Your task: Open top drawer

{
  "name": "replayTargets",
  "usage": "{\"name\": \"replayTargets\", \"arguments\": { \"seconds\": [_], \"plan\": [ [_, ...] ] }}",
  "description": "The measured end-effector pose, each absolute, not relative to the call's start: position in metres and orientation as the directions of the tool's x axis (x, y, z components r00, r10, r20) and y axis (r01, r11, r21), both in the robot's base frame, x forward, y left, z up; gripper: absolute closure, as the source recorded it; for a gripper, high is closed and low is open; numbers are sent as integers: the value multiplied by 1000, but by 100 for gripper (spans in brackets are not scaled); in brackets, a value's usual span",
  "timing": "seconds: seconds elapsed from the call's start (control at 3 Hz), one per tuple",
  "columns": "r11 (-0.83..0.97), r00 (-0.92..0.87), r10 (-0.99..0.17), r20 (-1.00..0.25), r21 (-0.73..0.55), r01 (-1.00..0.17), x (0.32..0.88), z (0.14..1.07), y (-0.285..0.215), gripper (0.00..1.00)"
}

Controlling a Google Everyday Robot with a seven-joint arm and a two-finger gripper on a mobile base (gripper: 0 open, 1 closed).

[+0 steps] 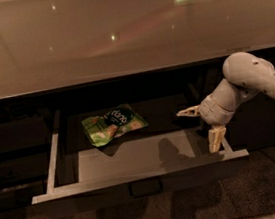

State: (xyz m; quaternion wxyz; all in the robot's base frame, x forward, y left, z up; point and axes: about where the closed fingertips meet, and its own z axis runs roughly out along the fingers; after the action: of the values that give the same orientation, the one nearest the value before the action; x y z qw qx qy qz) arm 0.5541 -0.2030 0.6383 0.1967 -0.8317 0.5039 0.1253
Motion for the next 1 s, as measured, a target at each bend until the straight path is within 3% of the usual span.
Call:
{"name": "replayTargets", "arguments": {
  "seconds": [0.67,1.0],
  "plan": [
    [-422,467,-786,-405,-200,-884,545,639,-204,0],
    [-490,578,-757,-306,-320,-811,526,662,-204,0]
  ]
}}
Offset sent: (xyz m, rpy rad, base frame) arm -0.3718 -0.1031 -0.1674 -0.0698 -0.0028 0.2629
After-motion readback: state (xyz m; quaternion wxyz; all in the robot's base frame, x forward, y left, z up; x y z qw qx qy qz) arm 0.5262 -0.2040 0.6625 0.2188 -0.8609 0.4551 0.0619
